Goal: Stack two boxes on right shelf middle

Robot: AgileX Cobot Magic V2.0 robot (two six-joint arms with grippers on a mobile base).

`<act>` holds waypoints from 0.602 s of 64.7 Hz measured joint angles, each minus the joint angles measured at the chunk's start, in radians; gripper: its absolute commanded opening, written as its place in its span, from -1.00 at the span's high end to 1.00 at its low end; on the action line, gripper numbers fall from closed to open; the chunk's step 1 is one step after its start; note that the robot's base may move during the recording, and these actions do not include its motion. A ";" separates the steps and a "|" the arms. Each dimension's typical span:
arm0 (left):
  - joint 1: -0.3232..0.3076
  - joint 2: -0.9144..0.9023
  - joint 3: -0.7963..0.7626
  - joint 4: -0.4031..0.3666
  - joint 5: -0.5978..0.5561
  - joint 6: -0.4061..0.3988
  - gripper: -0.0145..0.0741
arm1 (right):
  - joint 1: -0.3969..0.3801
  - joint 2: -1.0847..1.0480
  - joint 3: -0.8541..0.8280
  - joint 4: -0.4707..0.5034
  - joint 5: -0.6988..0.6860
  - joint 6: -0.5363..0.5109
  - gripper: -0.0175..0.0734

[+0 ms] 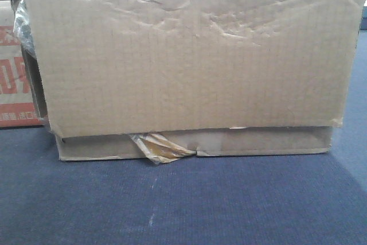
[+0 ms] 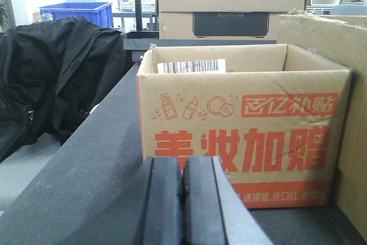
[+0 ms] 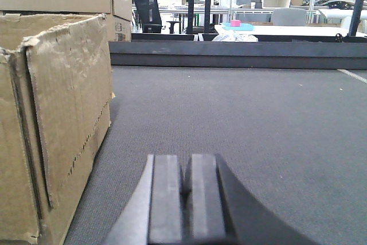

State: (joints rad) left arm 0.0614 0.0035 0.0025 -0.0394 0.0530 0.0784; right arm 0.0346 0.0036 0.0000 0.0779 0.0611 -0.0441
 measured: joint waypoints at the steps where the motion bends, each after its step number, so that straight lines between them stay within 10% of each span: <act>1: 0.000 0.000 0.000 0.000 0.000 0.000 0.92 | 0.000 0.000 0.000 0.000 0.000 0.000 0.95; 39: 0.000 0.000 0.000 0.018 -0.021 0.000 0.92 | 0.000 0.000 0.000 0.000 0.000 0.000 0.95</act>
State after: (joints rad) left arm 0.0614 0.0035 0.0025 -0.0213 0.0316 0.0784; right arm 0.0346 0.0036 0.0000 0.0779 0.0611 -0.0441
